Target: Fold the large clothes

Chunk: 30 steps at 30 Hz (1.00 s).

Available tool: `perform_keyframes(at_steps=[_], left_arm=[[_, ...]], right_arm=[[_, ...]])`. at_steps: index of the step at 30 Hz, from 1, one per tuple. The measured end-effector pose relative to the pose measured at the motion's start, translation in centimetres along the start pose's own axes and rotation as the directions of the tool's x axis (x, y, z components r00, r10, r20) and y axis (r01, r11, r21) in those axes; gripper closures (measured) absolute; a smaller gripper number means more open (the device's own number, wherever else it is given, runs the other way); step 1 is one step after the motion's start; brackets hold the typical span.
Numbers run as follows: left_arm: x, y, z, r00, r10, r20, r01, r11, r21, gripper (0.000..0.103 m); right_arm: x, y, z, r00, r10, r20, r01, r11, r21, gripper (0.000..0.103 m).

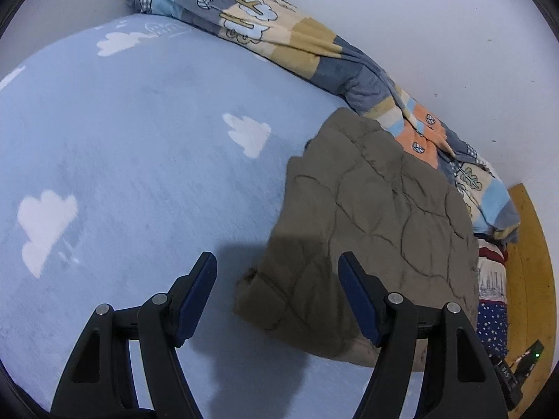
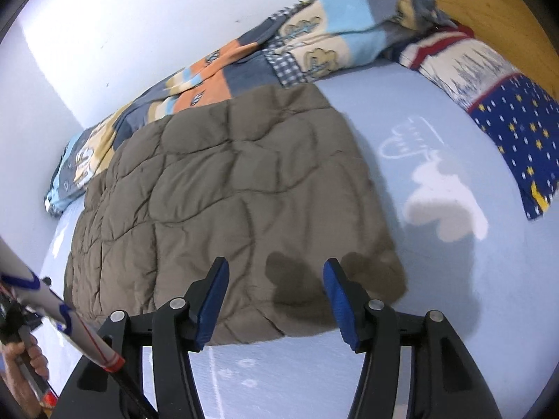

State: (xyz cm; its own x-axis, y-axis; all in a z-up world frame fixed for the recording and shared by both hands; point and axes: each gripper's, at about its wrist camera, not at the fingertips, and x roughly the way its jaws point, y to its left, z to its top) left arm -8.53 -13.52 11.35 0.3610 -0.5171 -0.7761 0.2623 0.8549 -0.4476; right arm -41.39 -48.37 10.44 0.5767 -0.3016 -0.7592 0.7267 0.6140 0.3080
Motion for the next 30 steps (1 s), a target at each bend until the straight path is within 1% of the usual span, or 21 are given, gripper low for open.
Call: perform_keyframes(at_steps=[2,4,6,8,10,12,13,15,18,19,20,22,23,25,26,28,30], left_arm=[[0.2,-0.2,-0.3,1.000,-0.016,-0.015,0.016,1.000,0.009,0.032],[0.6,0.0,-0.6,0.999,-0.027,-0.033,0.026,1.000,-0.005,0.032],[1.2,0.6,-0.9,0.996,-0.060,-0.063,0.056,0.996,-0.069,0.032],[2.0,1.2,-1.3,0.991,-0.098,-0.096,0.084,0.987,-0.138,0.032],[2.1,1.6,-1.7,0.990,-0.114,-0.087,0.097,0.979,-0.181,0.032],[2.2,1.6,-1.9,0.990,-0.117,-0.073,0.100,0.975,-0.198,0.031],[2.2,1.7,-2.1,0.991,-0.118,-0.069,0.101,0.972,-0.211,0.030],[2.3,2.1,-2.5,0.991,-0.114,-0.066,0.095,0.964,-0.247,0.030],[3.1,2.9,-3.4,0.984,-0.146,-0.105,0.105,0.940,-0.325,0.029],[3.2,3.1,-4.0,0.983,-0.154,-0.104,0.109,0.930,-0.351,0.029],[3.2,3.2,-4.3,0.983,-0.162,-0.091,0.120,0.926,-0.358,0.029],[3.6,2.9,-4.4,0.985,-0.152,-0.077,0.117,0.934,-0.338,0.029],[4.1,2.8,-4.4,0.985,-0.156,-0.068,0.125,0.935,-0.332,0.028],[4.6,2.9,-4.5,0.985,-0.161,-0.066,0.130,0.933,-0.336,0.027],[4.8,2.8,-4.4,0.985,-0.160,-0.057,0.132,0.932,-0.337,0.026],[5.1,2.7,-4.2,0.987,-0.155,-0.030,0.137,0.935,-0.326,0.023],[5.8,2.4,-3.7,0.989,-0.144,-0.017,0.132,0.944,-0.303,0.017]], right_arm=[[-0.1,-1.1,-0.1,1.000,0.001,-0.014,0.000,1.000,0.026,0.040],[-0.3,-2.2,-0.3,1.000,0.005,-0.019,-0.004,0.998,0.060,0.036],[-0.2,-3.4,-0.5,0.999,0.020,-0.029,-0.017,0.994,0.106,0.036],[-0.2,-4.9,-0.6,0.999,0.026,-0.030,-0.021,0.986,0.165,0.035],[0.0,-6.7,-0.9,0.999,0.044,-0.031,-0.036,0.970,0.241,0.034],[0.3,-8.4,-1.3,0.995,0.099,-0.017,-0.088,0.938,0.334,0.033],[0.6,-9.4,-1.7,0.991,0.130,-0.014,-0.114,0.914,0.390,0.033],[1.2,-10.5,-2.2,0.987,0.161,-0.003,-0.141,0.875,0.463,0.033],[2.4,-11.4,-2.8,0.974,0.228,0.005,-0.194,0.818,0.542,0.033],[2.8,-11.5,-3.0,0.971,0.240,0.006,-0.202,0.802,0.562,0.033],[3.1,-11.6,-3.1,0.969,0.245,0.011,-0.207,0.792,0.575,0.033],[3.6,-11.5,-3.2,0.969,0.248,0.012,-0.207,0.781,0.590,0.033],[3.9,-11.7,-3.4,0.968,0.248,0.023,-0.211,0.768,0.605,0.032],[4.4,-12.1,-3.6,0.967,0.252,0.031,-0.216,0.750,0.625,0.029],[4.9,-12.3,-3.8,0.967,0.253,0.042,-0.220,0.735,0.641,0.028],[5.4,-12.7,-4.0,0.965,0.256,0.054,-0.227,0.719,0.657,0.025],[6.2,-12.7,-4.0,0.962,0.266,0.068,-0.243,0.708,0.663,0.021]])
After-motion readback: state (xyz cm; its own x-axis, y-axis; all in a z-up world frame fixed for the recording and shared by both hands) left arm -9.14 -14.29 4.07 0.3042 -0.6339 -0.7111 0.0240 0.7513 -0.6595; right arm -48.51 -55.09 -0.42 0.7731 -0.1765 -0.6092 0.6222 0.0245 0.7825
